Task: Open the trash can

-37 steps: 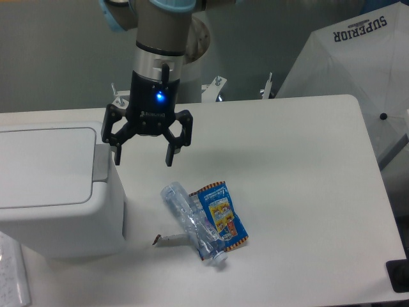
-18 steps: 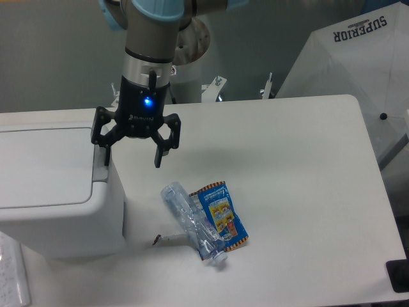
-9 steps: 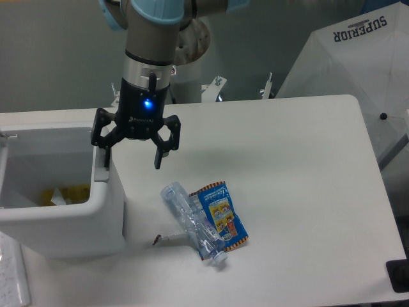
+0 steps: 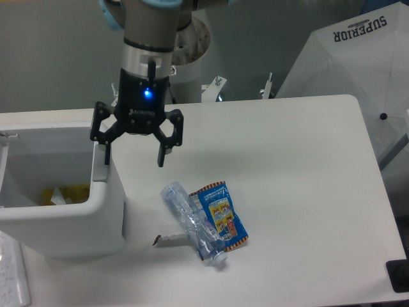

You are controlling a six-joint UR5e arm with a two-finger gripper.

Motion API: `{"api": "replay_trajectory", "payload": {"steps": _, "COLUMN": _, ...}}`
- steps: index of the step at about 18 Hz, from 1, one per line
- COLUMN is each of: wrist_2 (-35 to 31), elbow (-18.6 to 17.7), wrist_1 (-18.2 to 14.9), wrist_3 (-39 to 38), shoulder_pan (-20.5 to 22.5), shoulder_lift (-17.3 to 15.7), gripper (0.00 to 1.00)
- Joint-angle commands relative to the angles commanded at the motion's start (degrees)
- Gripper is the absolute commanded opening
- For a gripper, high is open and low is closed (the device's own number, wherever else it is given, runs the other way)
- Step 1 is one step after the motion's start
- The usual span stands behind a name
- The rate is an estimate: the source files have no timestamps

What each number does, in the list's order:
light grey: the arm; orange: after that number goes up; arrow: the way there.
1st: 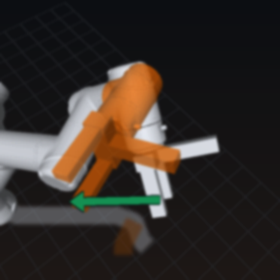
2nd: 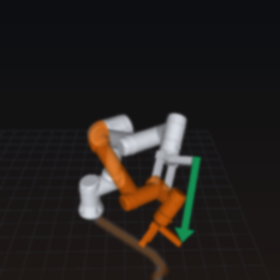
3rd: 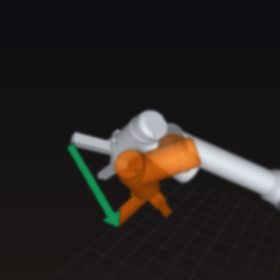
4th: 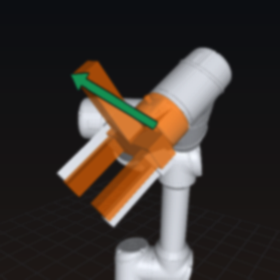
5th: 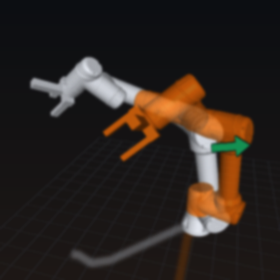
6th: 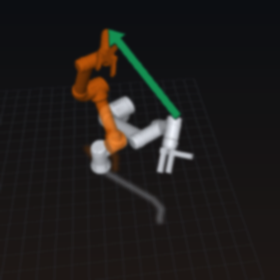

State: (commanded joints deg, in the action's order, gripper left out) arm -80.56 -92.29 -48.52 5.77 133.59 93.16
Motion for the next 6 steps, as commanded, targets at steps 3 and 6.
{"api": "replay_trajectory", "payload": {"steps": 3, "wrist_2": -7.13, "elbow": -0.17, "wrist_1": -0.26, "wrist_3": 10.55, "shoulder_pan": 1.15, "shoulder_lift": 1.49, "gripper": 1.00}}
{"api": "replay_trajectory", "payload": {"steps": 6, "wrist_2": -10.40, "elbow": 0.00, "wrist_1": -0.35, "wrist_3": 16.19, "shoulder_pan": 4.39, "shoulder_lift": 3.16, "gripper": 1.00}}
